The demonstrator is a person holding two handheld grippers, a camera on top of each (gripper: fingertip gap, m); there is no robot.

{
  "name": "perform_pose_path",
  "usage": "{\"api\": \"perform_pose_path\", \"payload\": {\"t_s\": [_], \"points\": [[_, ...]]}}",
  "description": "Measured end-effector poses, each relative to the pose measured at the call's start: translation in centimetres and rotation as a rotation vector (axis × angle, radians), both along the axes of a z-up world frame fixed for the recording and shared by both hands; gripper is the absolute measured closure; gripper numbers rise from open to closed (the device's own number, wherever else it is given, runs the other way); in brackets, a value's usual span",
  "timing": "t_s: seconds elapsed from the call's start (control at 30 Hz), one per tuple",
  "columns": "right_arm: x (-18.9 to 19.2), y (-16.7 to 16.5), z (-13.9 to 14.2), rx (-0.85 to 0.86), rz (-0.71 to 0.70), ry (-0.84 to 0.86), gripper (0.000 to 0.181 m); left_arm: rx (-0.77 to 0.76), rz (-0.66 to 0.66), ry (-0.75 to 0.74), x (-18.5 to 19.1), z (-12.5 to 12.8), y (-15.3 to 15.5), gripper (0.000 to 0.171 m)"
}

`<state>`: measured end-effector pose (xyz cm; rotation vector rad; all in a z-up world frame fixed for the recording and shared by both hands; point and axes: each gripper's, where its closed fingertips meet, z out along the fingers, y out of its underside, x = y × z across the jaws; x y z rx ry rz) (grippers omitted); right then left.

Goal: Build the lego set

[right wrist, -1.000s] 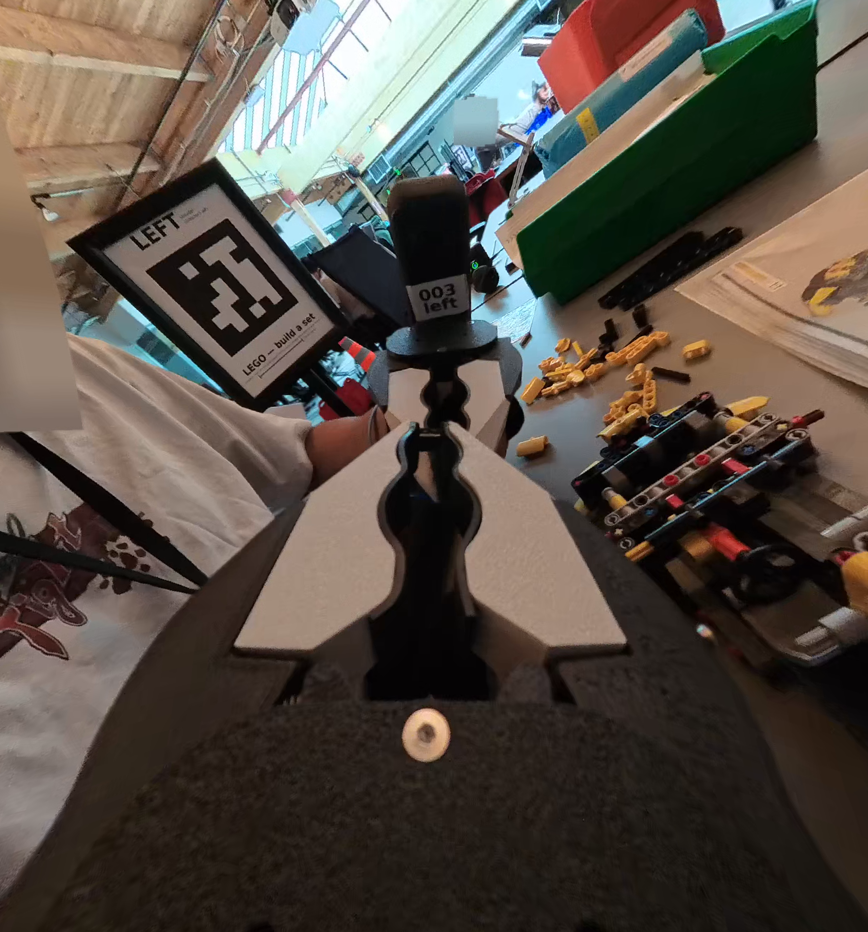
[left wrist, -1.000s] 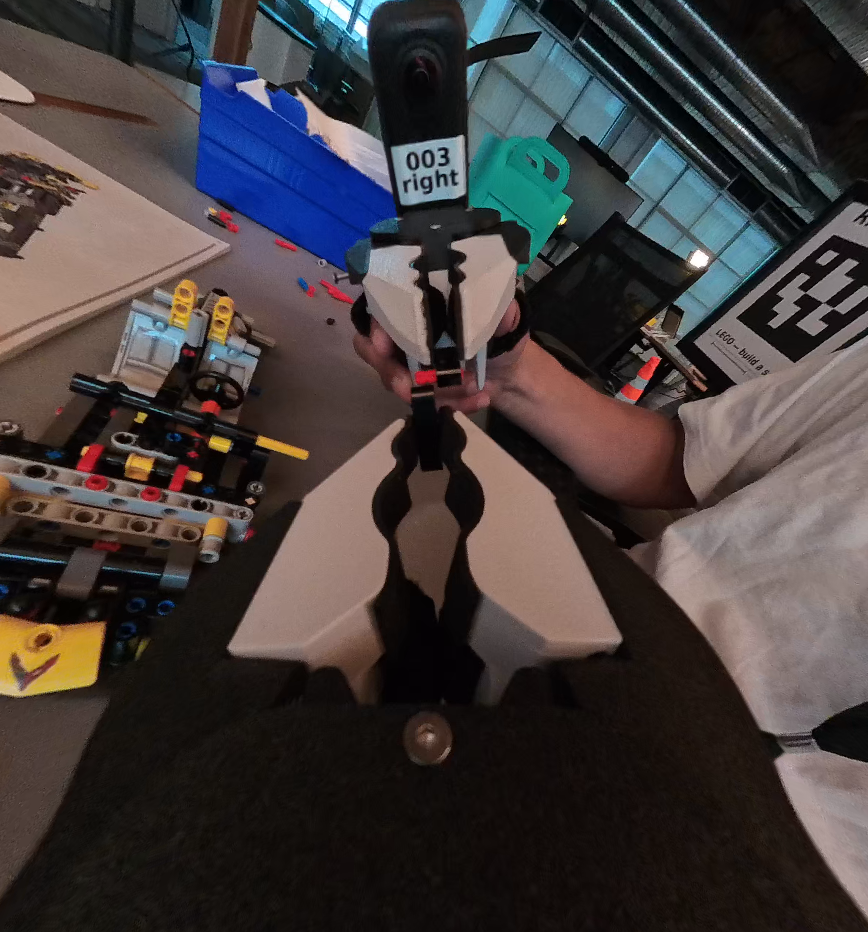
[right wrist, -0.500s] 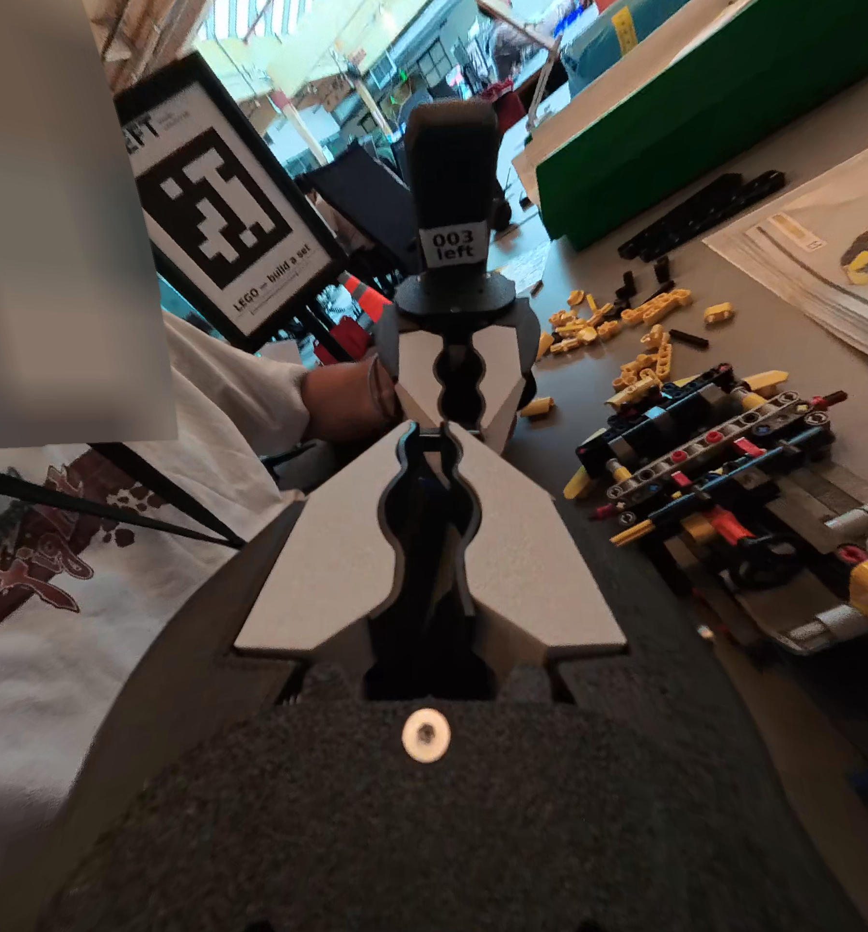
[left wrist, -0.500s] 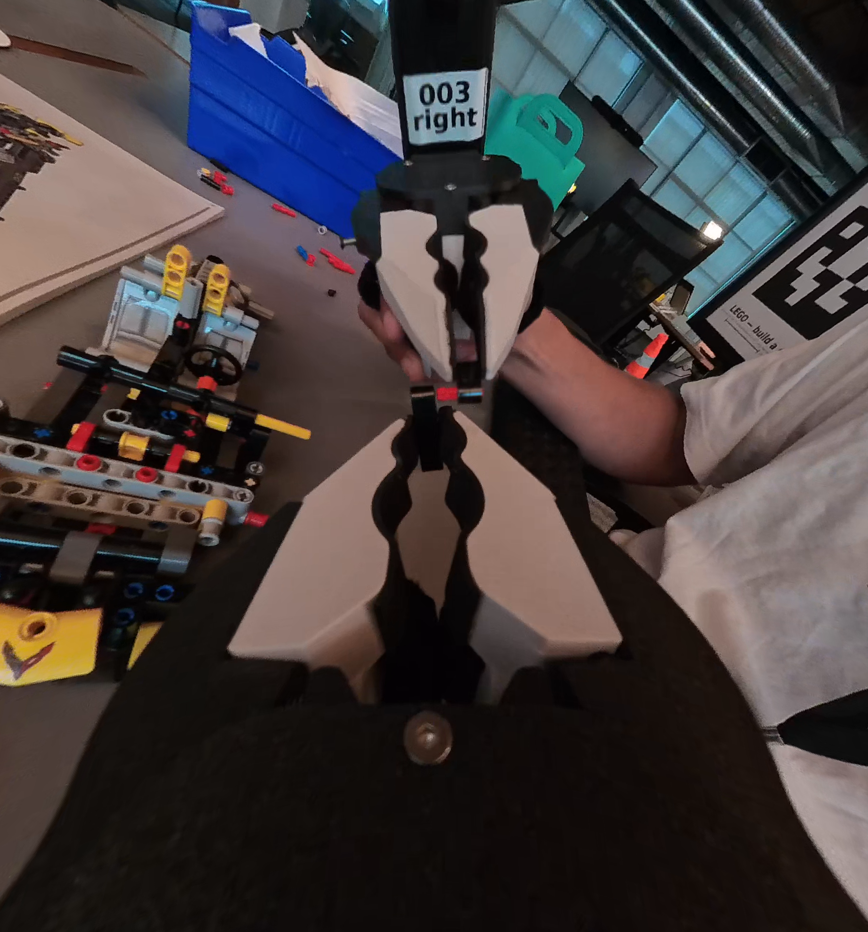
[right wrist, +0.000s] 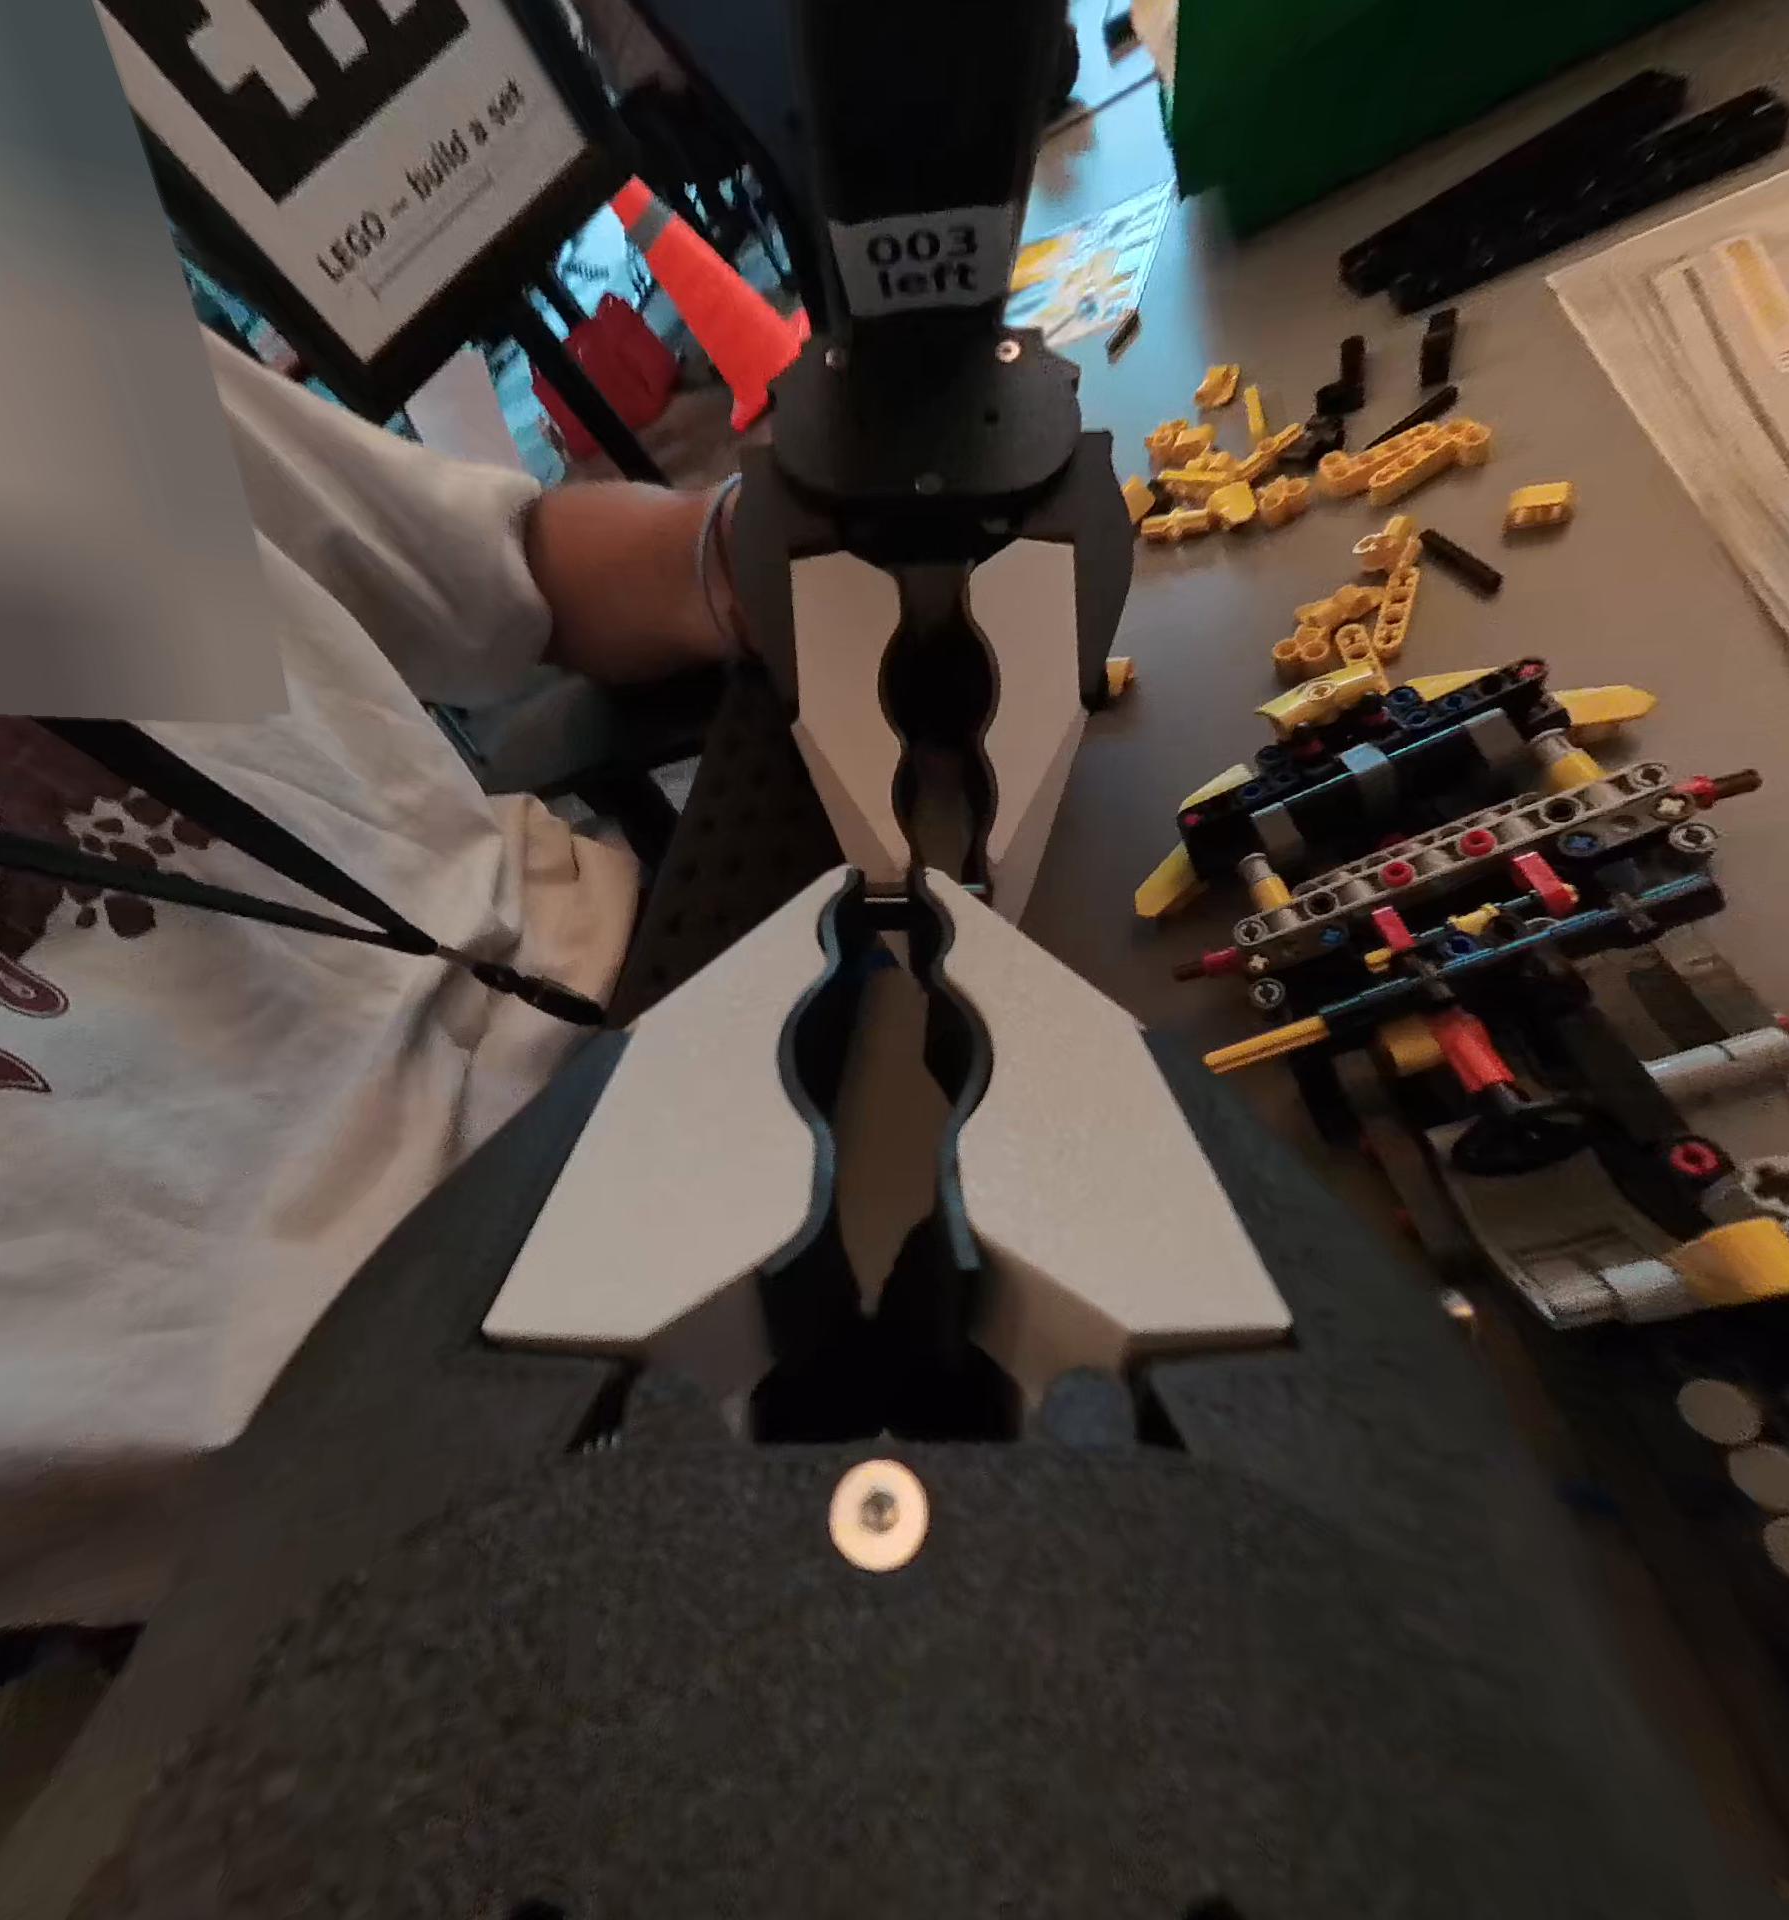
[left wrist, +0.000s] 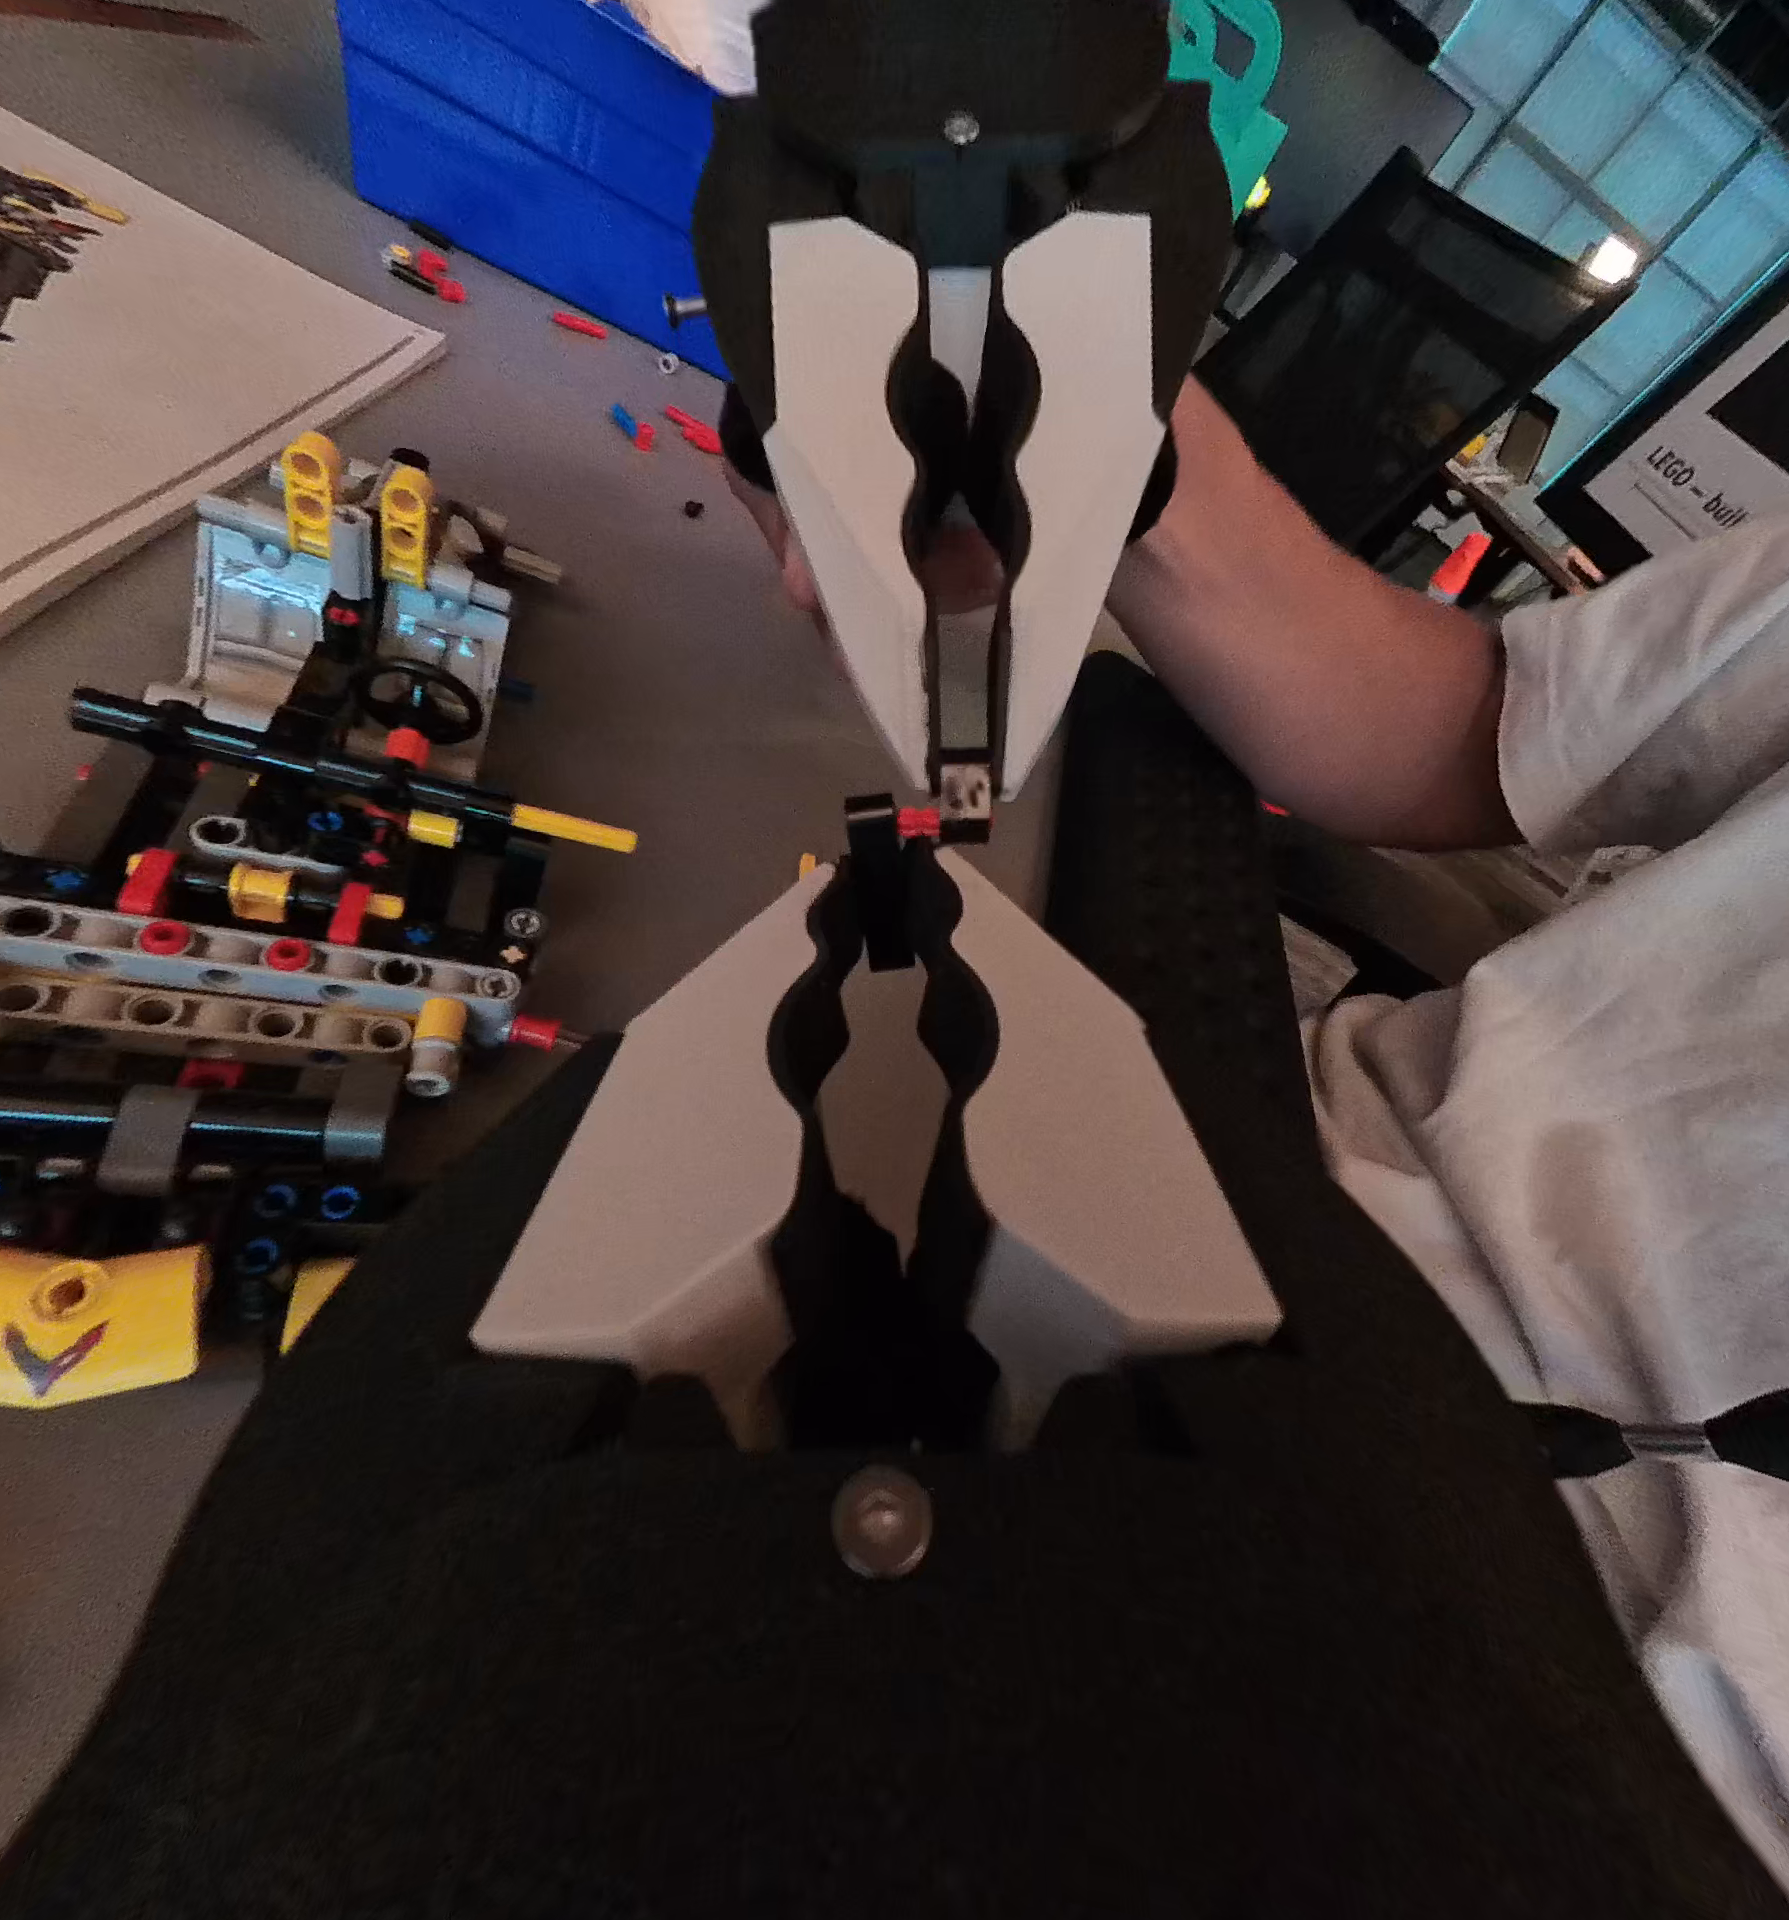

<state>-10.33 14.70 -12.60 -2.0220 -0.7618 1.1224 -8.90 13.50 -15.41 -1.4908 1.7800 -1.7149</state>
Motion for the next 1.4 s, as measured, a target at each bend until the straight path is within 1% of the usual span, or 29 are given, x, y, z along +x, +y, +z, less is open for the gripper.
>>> {"api": "perform_pose_path", "payload": {"t_s": [0.23, 0.33, 0.5, 0.73, 0.9, 0.93, 0.97, 1.0, 1.03, 1.07, 1.1, 1.13, 1.17, 1.2, 1.27, 1.3, 1.33, 1.4], "points": [[0.0, -0.2, -0.5, -0.002, 0.076, -0.120, 0.174, 0.015, -0.013, 0.016, -0.1, -0.4, -0.1, 0.166], [0.1, -0.1, -0.6, -0.008, 0.082, -0.149, 0.174, 0.025, -0.009, 0.018, -0.1, -0.5, 0.0, 0.167], [0.1, -0.2, -0.8, -0.027, 0.097, -0.137, 0.174, 0.041, -0.017, 0.030, -0.2, -0.8, -0.2, 0.166], [-0.1, -0.9, -1.2, -0.024, 0.174, -0.204, 0.174, 0.078, -0.046, 0.027, -0.4, -1.0, -0.7, 0.166], [0.1, -1.0, -0.9, 0.035, 0.214, -0.219, 0.174, 0.011, -0.051, 0.012, -0.5, -0.3, -0.5, 0.166], [0.5, -0.8, -1.5, 0.037, 0.202, -0.265, 0.175, 0.014, -0.074, 0.000, -0.8, -0.1, -0.8, 0.166], [1.8, 0.3, -2.8, 0.053, 0.138, -0.379, 0.181, -0.008, -0.127, -0.065, -1.2, 1.1, -1.8, 0.166], [2.7, 0.5, -4.3, 0.051, 0.133, -0.471, 0.181, 0.017, -0.129, -0.120, -1.2, 1.8, -2.2, 0.166], [1.6, -0.2, -3.8, 0.028, 0.175, -0.381, 0.181, 0.090, -0.054, -0.082, -0.4, 0.7, -1.0, 0.166], [0.9, -0.4, -3.3, 0.017, 0.166, -0.320, 0.181, 0.067, -0.019, -0.051, -0.3, 0.4, -0.1, 0.166], [1.9, -0.6, -4.3, 0.013, 0.151, -0.388, 0.181, 0.020, -0.003, -0.045, -0.4, 0.6, 0.5, 0.166], [2.9, -0.4, -4.7, 0.006, 0.106, -0.424, 0.181, 0.034, 0.020, -0.039, -0.4, 0.4, 0.9, 0.166], [3.3, -0.1, -4.2, 0.008, 0.053, -0.374, 0.181, 0.100, 0.054, -0.019, -0.3, -0.5, 1.5, 0.166], [4.2, 0.5, -3.6, 0.019, -0.027, -0.342, 0.181, 0.150, 0.079, -0.001, -0.2, -1.1, 1.8, 0.166], [6.7, 1.4, -3.7, 0.066, -0.174, -0.386, 0.181, 0.196, 0.120, 0.015, 0.2, -1.5, 2.4, 0.166], [8.0, 2.1, -3.5, 0.119, -0.265, -0.406, 0.181, 0.214, 0.140, 0.020, 0.4, -1.7, 2.8, 0.166], [9.0, 2.5, -2.9, 0.168, -0.346, -0.390, 0.181, 0.217, 0.149, 0.021, 0.4, -1.7, 2.9, 0.166], [10.4, 2.0, -0.6, 0.266, -0.456, -0.304, 0.181, 0.200, 0.156, 0.015, 0.3, -1.5, 3.0, 0.167]]}}
